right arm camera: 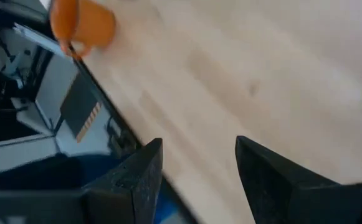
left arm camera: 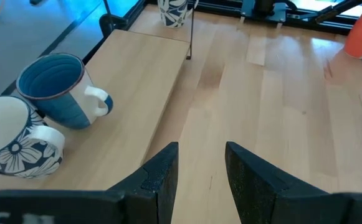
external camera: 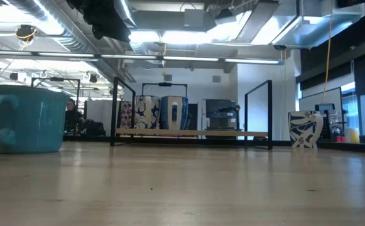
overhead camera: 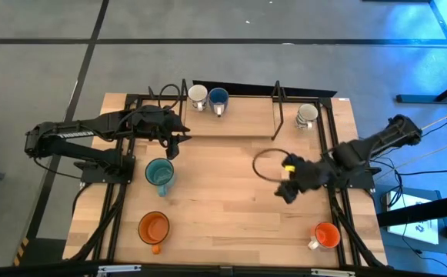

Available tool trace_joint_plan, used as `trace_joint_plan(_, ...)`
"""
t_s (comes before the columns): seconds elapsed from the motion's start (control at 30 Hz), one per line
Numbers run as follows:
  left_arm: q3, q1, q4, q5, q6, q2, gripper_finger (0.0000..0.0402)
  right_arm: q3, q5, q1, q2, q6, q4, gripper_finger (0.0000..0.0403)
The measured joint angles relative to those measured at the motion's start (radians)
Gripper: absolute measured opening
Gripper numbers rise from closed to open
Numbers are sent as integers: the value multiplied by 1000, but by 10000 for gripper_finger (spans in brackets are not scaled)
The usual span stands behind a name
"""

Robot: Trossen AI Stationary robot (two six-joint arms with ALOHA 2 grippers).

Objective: Place coffee mugs
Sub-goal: Put the right orange mug on the shelf

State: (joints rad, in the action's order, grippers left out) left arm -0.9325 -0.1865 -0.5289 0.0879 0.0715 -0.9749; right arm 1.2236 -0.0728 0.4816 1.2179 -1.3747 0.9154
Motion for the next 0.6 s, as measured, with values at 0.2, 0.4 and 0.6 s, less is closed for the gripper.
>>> trace_joint_plan(0.2, 0, 0, 0, 0, -2, 0, 126, 0, 19, 183, 15, -362, 76, 186)
trace_joint_plan(0.4, 0, 0, 0, 0, -3, 0, 126, 0, 119, 290, 64, -648, 133, 186)
trace_joint_plan(0.6, 0, 0, 0, 0, -3, 0, 126, -1, 206, 350, 143, -781, 158, 186)
